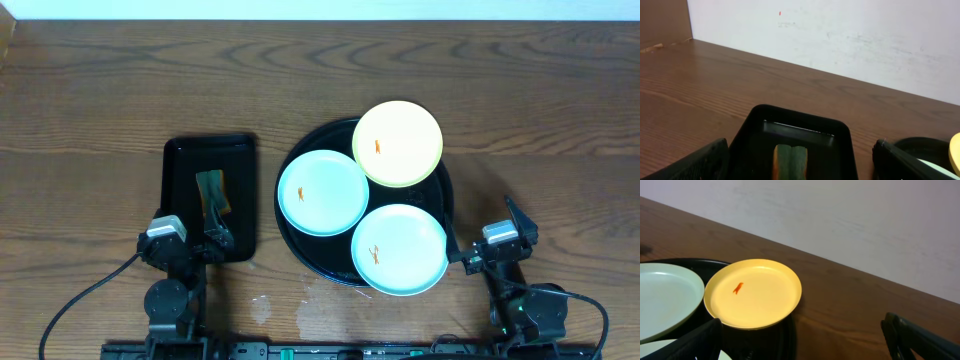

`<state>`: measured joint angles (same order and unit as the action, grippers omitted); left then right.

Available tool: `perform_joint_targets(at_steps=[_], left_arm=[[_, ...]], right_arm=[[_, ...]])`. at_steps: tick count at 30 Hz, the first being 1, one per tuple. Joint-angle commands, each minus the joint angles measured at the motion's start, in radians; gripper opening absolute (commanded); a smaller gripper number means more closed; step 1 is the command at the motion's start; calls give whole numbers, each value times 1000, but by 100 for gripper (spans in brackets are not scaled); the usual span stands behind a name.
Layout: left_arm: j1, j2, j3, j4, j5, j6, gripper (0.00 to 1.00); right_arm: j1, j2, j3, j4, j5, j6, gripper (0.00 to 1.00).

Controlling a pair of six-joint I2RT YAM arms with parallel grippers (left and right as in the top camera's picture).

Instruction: Clean dirty plates on tray and stack at the side

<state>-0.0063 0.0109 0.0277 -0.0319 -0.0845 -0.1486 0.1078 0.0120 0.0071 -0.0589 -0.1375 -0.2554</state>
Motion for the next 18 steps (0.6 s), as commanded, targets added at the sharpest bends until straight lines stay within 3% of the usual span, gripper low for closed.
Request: perform_joint_targets(at_steps=[1, 8, 18], left_arm=[[6, -7, -24, -31, -13, 17, 92], [6, -7, -24, -31, -6, 16, 92], [6, -7, -23, -2, 146, 14, 93]], right_arm=[[4, -5, -2, -3, -1, -8, 99], [4, -5, -2, -2, -2, -8, 99], [4, -5, -2, 16, -129, 29, 99]])
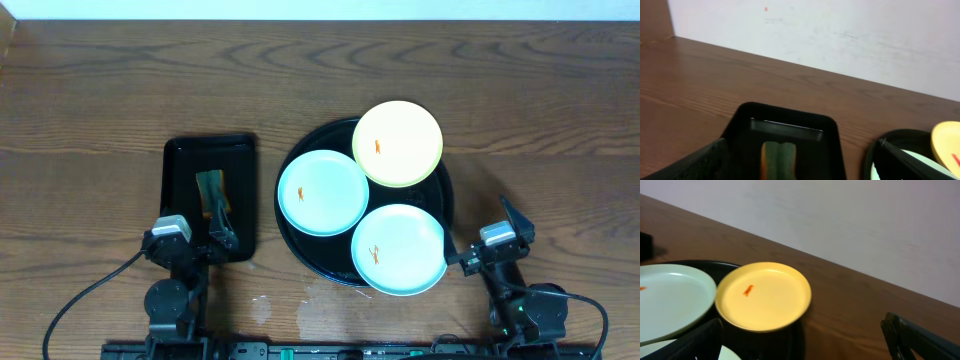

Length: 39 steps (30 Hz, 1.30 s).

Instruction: Clean dirty plates on tray and stack at the side

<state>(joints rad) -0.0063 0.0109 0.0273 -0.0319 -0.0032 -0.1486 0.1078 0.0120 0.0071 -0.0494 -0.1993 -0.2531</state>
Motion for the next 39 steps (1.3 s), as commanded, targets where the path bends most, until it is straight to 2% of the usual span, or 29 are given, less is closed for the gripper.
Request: perform_joint_targets(at_steps=[1, 3, 7, 13, 18, 23, 26, 31, 36, 38, 39], left_arm=[[6, -7, -21, 29, 92, 14, 92], [6, -7, -6, 72, 123, 13, 92], [6, 2, 66, 78, 127, 13, 92], [6, 161, 291, -35, 131, 2, 92], [6, 451, 618, -259, 184, 3, 92], [6, 774, 982, -600, 231, 3, 92], [6, 933, 1132, -749, 231, 3, 93], [6, 1077, 1205, -864, 244, -3, 92], [6, 1141, 1205, -949, 300, -5, 93], [6, 1158, 1202, -964, 298, -5, 91], [6, 1166, 1199, -964, 298, -5, 90]], right_arm=[[4, -5, 0, 12, -72, 70, 99], [4, -5, 14, 13, -83, 155, 99], [4, 1, 63, 11, -98, 221, 99], [4, 147, 245, -27, -121, 260, 99], [4, 469, 543, -158, -201, 260, 99], [5, 860, 943, -488, -240, 260, 99], [4, 1061, 1146, -663, -239, 255, 99], [4, 1267, 1307, -786, -329, 313, 99], [5, 1346, 1310, -763, -431, 353, 99], [10, 1368, 1310, -774, -420, 353, 85], [17, 1377, 1310, -786, -399, 354, 81]])
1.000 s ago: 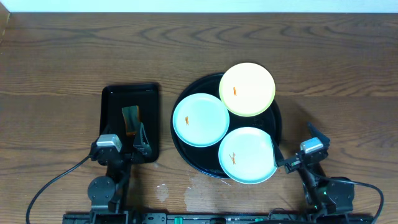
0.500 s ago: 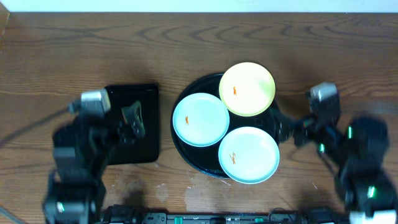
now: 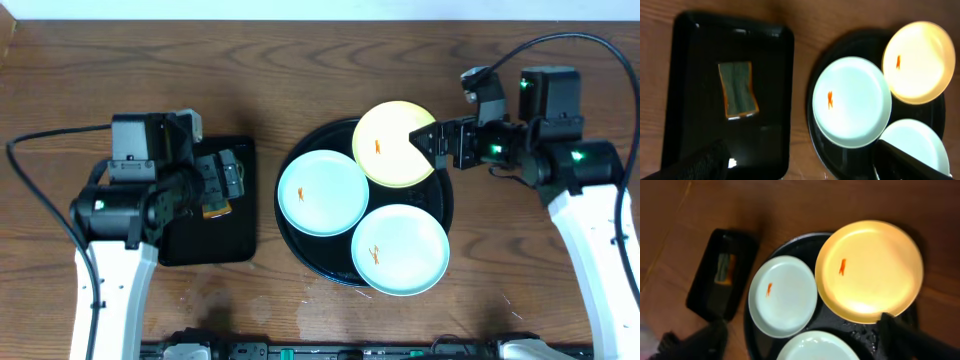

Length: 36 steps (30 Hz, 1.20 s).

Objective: Clean dirty plates on tray and stack at the side
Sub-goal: 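Reach left gripper to the sponge and right gripper to the yellow plate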

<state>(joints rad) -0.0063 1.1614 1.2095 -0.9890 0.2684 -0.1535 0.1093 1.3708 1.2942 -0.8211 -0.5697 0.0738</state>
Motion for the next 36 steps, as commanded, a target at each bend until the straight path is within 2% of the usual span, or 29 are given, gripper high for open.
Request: perform_joint_targets(at_steps=[1, 2, 6, 8, 10, 13, 18, 23, 25, 26, 27, 34, 35, 36], left_arm=[[6, 26, 9, -5, 24, 0, 89], [6, 40, -2, -4, 0, -6, 88], [6, 116, -61, -12, -236, -168, 79], [6, 166, -97, 16, -289, -214, 70], [6, 230, -130, 87, -307, -215, 62], [6, 345, -158, 167, -307, -215, 52], [9, 535, -158, 195, -308, -211, 42], [23, 671, -158, 267, -311, -211, 36], [26, 710, -158, 293, -311, -208, 25], [28, 726, -158, 300, -310, -208, 12], [30, 733, -158, 303, -308, -207, 8], [30, 639, -69, 150, -307, -190, 8], [29, 612, -62, 140, -307, -188, 15], [29, 587, -61, 141, -307, -188, 28]], right_arm=[[30, 28, 23, -32, 8, 27, 81], [48, 38, 23, -51, 54, 27, 82], [148, 70, 21, -102, 222, 26, 80], [192, 82, 20, -105, 261, 27, 79], [224, 88, 20, -93, 278, 41, 79], [252, 88, 21, -71, 277, 46, 73], [257, 88, 21, -73, 274, 45, 72], [257, 88, 20, -72, 274, 45, 72], [257, 88, 20, -72, 274, 45, 71], [257, 88, 20, -72, 274, 46, 71], [257, 88, 20, -72, 274, 46, 70], [257, 88, 20, -80, 274, 45, 69], [257, 88, 20, -79, 274, 45, 69], [257, 88, 20, -77, 274, 45, 69]])
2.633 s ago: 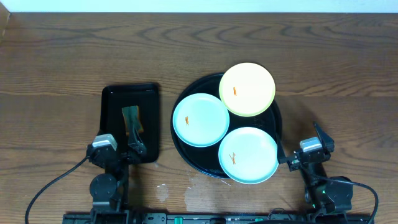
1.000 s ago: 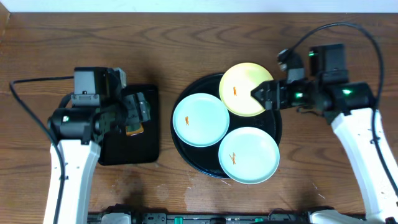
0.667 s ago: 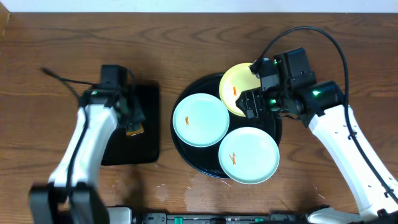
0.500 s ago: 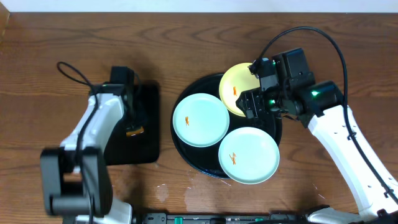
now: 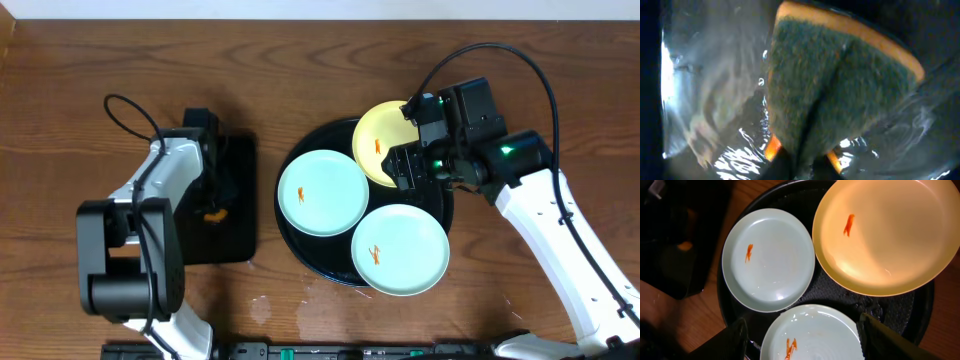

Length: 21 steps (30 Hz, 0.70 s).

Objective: Clean dirty plates on tray and stack at the side
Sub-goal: 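Reach left gripper to the sponge and right gripper to the yellow plate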

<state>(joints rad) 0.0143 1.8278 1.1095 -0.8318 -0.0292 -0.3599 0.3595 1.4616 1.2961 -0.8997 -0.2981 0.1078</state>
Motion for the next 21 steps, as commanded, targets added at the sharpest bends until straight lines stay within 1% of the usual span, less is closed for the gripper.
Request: perform_joint_targets(at_steps=[1, 2, 3, 7, 13, 16, 18, 19, 20, 21], left_arm=[[9, -106, 39, -14, -10, 19, 35], [9, -126, 38, -8, -10, 24, 42], [9, -142, 38, 3, -10, 38, 43], [9, -147, 26, 51, -49, 56, 43], [9, -77, -74, 245, -54, 69, 42], [9, -34, -81, 266, -58, 79, 33], [9, -24, -81, 265, -58, 79, 25], [9, -24, -81, 264, -58, 79, 19], [9, -26, -80, 261, -57, 79, 8], [9, -31, -78, 253, -57, 78, 7]], right_arm=[[7, -3, 18, 3, 3, 11, 69], [7, -3, 18, 6, 3, 11, 69], [7, -3, 18, 7, 3, 11, 69], [7, -3, 18, 14, 3, 12, 70], [7, -3, 18, 13, 3, 11, 70], [7, -3, 18, 10, 2, 12, 70], [7, -3, 18, 6, 3, 11, 70], [7, -3, 18, 6, 3, 11, 70], [7, -3, 18, 6, 3, 11, 70], [7, -3, 18, 6, 3, 11, 70]])
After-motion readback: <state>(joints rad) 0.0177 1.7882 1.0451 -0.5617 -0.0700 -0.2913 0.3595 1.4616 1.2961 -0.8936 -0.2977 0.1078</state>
